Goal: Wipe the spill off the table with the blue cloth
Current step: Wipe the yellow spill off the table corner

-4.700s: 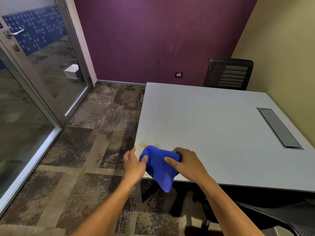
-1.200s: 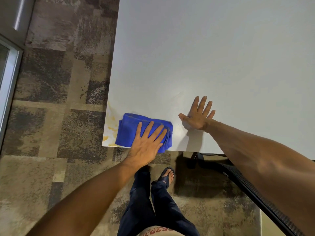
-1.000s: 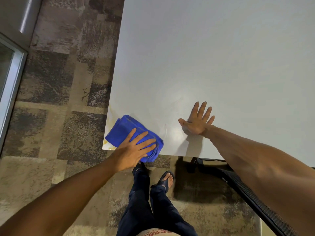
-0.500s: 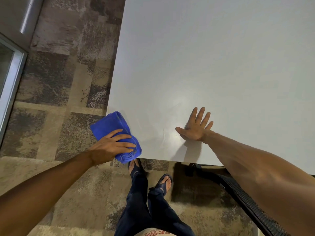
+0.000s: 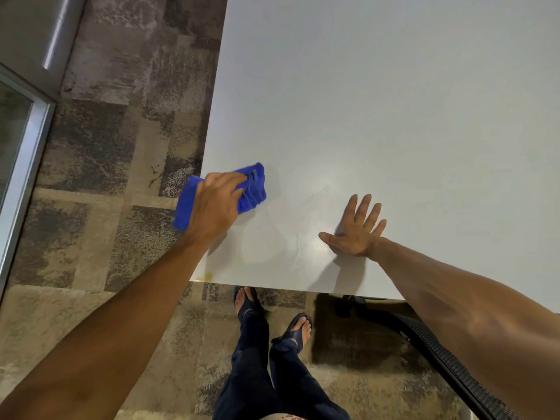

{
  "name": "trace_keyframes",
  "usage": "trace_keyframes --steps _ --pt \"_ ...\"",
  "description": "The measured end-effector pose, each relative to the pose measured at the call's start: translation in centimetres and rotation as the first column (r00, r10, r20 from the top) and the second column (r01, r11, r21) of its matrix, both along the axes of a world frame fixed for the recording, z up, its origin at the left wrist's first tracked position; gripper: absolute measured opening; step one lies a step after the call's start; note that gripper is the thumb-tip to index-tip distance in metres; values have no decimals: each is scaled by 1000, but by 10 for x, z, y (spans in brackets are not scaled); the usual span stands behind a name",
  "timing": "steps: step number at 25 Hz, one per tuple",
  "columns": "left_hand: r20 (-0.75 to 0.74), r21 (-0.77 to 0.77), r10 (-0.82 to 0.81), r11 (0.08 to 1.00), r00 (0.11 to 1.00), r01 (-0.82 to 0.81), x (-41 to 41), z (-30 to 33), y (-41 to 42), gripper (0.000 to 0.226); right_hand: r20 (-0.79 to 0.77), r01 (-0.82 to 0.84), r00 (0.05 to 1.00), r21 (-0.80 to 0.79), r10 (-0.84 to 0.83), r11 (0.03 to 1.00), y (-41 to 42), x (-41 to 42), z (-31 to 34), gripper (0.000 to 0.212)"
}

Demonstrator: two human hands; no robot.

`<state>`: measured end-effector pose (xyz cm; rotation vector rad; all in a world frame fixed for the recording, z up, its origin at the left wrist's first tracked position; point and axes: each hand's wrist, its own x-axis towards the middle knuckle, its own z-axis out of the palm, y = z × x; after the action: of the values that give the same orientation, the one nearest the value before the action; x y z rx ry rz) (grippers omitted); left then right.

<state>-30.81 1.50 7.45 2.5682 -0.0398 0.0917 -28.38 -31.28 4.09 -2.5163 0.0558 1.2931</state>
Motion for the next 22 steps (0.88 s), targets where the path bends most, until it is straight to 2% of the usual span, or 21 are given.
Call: trace_keyframes --steps 3,6,10,13,16,22 --pt "-26 24 97 995 995 -97 16 -12 17 25 3 -8 1000 -8 8 1000 0 0 0 130" --pt "-236 71 138 990 962 -124 18 -23 24 34 19 11 1000 -17 -11 1000 2 0 1 131" --pt "-330 230 29 972 943 50 10 -31 31 60 -16 17 1000 10 -17 1000 3 -1 8 136" --pt "-349 245 -27 962 937 119 5 -35 40 73 -11 31 999 5 -31 999 7 -3 11 138" --pt "-336 287 -37 948 941 139 5 -37 44 72 -17 32 999 -5 -32 999 9 -5 15 136" --pt "-325 223 -39 968 945 116 -57 -51 47 55 -38 3 999 -24 -4 1000 6 -2 11 136"
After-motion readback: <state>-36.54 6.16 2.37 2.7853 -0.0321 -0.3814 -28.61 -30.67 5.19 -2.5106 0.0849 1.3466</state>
